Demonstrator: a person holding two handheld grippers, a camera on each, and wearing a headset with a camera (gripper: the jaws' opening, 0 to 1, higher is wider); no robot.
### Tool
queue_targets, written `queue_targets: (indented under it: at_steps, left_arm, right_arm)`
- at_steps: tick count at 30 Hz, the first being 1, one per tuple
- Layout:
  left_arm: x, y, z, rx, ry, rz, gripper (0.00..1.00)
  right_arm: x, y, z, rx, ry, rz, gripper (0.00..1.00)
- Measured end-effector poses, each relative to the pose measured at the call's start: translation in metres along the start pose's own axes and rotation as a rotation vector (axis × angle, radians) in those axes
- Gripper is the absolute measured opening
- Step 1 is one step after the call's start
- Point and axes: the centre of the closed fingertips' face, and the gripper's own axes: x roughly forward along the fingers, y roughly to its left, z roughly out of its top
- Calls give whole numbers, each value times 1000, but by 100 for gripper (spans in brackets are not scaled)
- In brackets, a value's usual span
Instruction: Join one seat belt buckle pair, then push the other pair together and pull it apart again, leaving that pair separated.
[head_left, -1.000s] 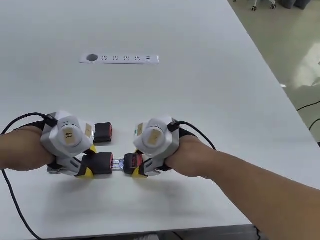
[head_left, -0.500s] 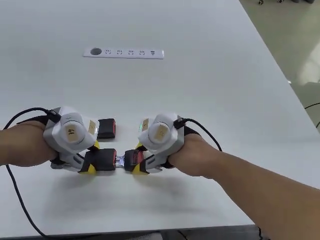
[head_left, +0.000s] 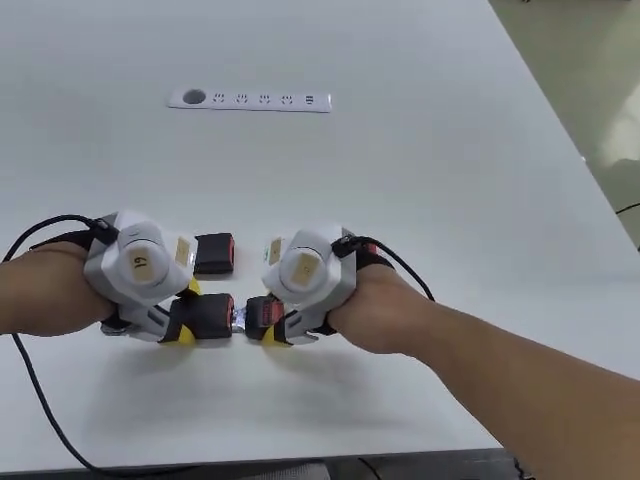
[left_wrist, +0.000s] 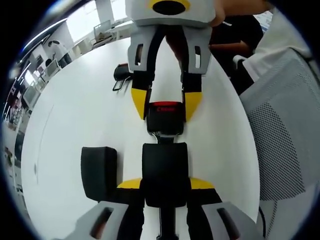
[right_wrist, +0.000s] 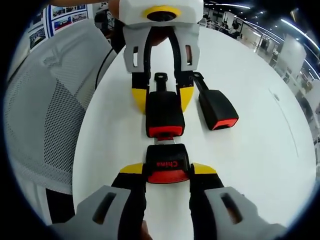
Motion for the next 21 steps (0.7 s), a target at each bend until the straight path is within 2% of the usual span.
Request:
queue_targets:
  at_steps: [3, 9, 14, 15, 16, 21]
  left_arm:
    - [1, 0, 0, 6, 4, -4, 32]
    - [0, 0, 0, -3, -19, 4, 32]
    - [0, -1, 1, 10, -5, -3, 32]
    - [0, -1, 0, -9, -3, -3, 32]
    - [-1, 0, 0, 1, -6, -4, 32]
    - [-2, -1, 1, -1, -9, -4, 32]
  right_arm:
    - [3, -3, 0, 5, -2, 5, 31]
    - [2, -3, 1, 51, -46, 12, 31]
    - [3, -1, 5, 51, -55, 12, 31]
    - [1, -2, 6, 49, -50, 9, 31]
    - [0, -1, 8, 47, -61, 12, 31]
    - [3, -1, 5, 49, -53, 9, 31]
